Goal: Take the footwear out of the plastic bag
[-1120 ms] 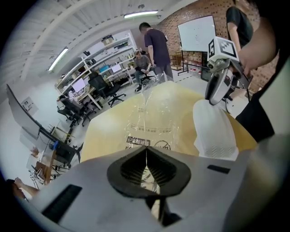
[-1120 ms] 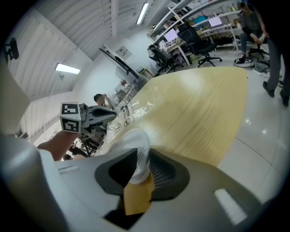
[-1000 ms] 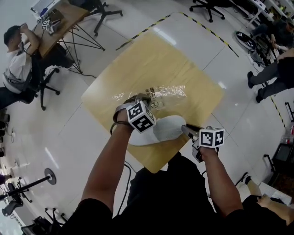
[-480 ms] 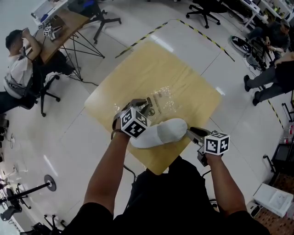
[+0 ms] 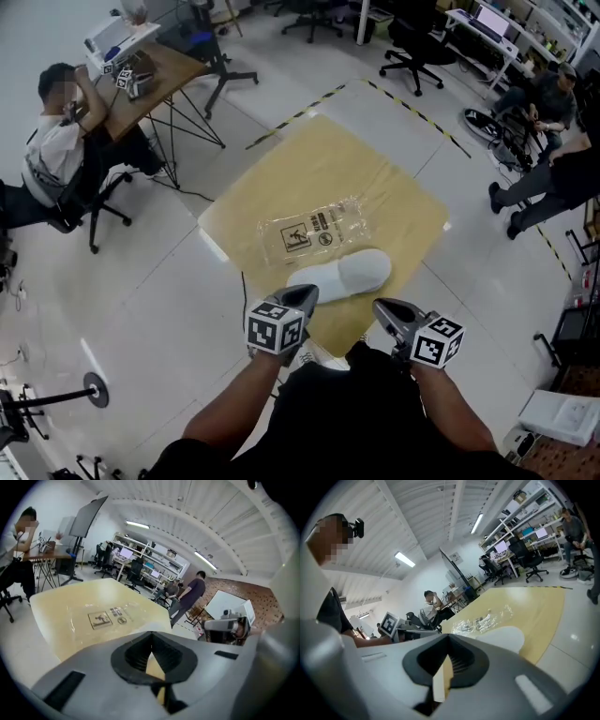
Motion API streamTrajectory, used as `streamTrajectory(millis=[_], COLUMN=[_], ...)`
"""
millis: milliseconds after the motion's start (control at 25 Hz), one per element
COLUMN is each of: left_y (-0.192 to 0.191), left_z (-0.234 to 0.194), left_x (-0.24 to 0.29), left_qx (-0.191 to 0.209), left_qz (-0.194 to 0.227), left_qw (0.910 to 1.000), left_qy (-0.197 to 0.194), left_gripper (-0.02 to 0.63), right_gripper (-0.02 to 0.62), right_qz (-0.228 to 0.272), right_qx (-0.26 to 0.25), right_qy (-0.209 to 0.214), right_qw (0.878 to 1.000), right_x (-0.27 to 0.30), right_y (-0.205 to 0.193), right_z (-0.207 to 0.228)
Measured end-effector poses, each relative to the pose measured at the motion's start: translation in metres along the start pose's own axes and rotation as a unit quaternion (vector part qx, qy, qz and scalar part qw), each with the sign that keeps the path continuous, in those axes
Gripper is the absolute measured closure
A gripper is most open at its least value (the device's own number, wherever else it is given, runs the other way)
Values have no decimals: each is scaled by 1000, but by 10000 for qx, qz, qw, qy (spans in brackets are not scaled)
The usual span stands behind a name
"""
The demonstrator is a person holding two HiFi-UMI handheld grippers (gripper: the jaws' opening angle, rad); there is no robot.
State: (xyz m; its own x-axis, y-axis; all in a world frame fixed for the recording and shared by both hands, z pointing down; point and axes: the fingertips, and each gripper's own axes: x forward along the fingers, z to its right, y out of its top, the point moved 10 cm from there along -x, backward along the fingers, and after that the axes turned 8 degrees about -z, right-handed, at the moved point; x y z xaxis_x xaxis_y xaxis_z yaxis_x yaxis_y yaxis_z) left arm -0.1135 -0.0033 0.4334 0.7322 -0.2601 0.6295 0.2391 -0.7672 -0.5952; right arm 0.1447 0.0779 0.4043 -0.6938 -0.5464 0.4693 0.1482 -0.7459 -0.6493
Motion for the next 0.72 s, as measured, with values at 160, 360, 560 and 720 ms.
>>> streamTrajectory(millis=[160,360,560,720], left_y=[-34,-44,-62,-80], left_z=[41,75,106,138], left_x=[-10,-24,-46,-70], left_qx=[70,76,-130,-238], left_qz=[-204,-123,345,813], left_qw=[9994,9999,9967,9884], left_qy=[-256,7,723,1259], left_gripper=[600,600,600,600], right_gripper=[595,595,595,595], right_qz=[-327,-475,-595,-589], right_qx=[-313,-927,-1379,-1732], right_qy=[66,149,293,366], right_qw=[9990,9944,9882,9824], right_x=[-4,-25,-61,-95], right_y=[-2,6,8,2], right_z=[-27,-37,-34,-31])
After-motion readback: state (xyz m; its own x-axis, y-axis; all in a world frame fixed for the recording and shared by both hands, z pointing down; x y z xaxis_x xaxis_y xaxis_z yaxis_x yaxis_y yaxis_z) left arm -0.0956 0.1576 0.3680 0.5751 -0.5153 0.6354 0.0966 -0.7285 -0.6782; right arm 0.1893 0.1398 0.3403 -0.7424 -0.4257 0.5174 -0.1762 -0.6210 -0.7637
